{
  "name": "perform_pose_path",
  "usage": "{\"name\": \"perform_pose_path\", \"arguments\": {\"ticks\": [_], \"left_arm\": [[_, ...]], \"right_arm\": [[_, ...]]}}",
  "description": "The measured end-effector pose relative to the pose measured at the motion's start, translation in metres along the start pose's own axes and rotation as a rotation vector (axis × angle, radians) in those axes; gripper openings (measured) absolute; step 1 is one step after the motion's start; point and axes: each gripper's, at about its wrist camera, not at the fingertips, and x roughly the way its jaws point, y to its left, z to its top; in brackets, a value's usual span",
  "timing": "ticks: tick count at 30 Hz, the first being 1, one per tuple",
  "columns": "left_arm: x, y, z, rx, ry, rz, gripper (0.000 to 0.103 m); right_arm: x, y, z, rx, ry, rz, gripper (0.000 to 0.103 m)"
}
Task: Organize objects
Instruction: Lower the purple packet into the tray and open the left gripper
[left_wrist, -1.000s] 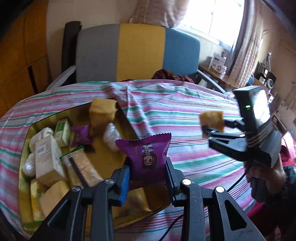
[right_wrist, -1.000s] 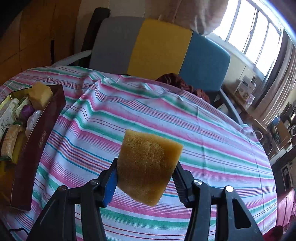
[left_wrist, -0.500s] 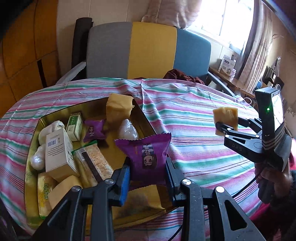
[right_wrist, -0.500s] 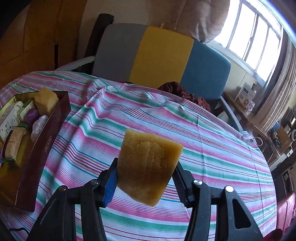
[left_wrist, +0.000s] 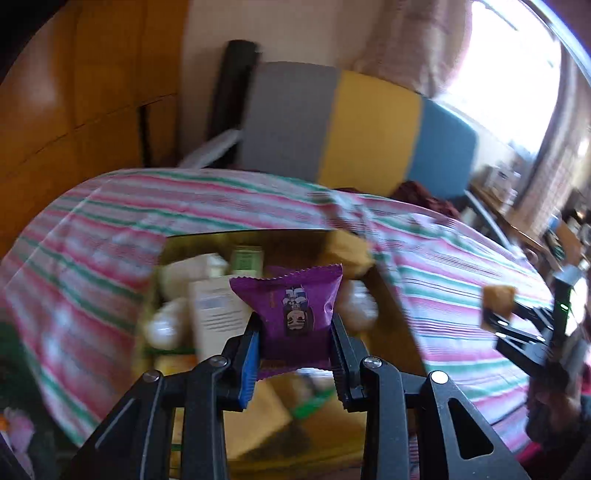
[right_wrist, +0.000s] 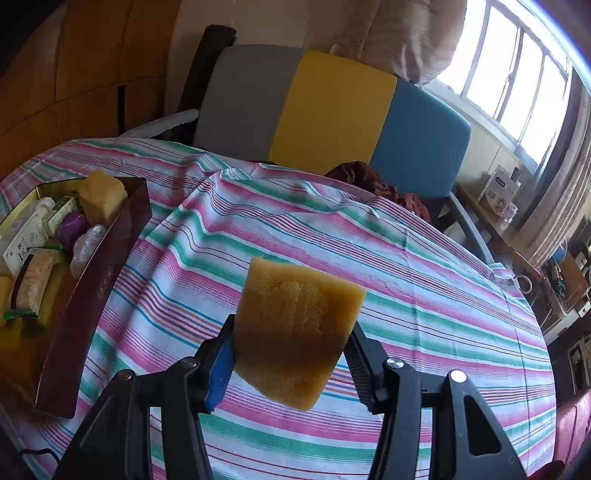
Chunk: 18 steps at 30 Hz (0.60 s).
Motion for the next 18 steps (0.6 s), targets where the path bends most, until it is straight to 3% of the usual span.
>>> {"name": "perform_pose_path", "arguments": {"ticks": [4, 14, 18], "left_arm": [[0.01, 0.011, -0.005, -0.034, 0.038, -0.011, 0.034], [0.081, -0.033, 0.004, 0.013, 0.178, -0.104, 0.034], [0.108, -0.043, 0.007, 0.02, 0.22, -0.089, 0.034]], "right_arm": [[0.003, 0.002, -0.001, -0.007, 0.011, 0.001, 0.055], [0.007, 0.003, -0.003, -0.01, 0.026, -0.001, 0.055], [0.007, 0.003, -0.003, -0.008, 0.028, 0.002, 0.055]]}}
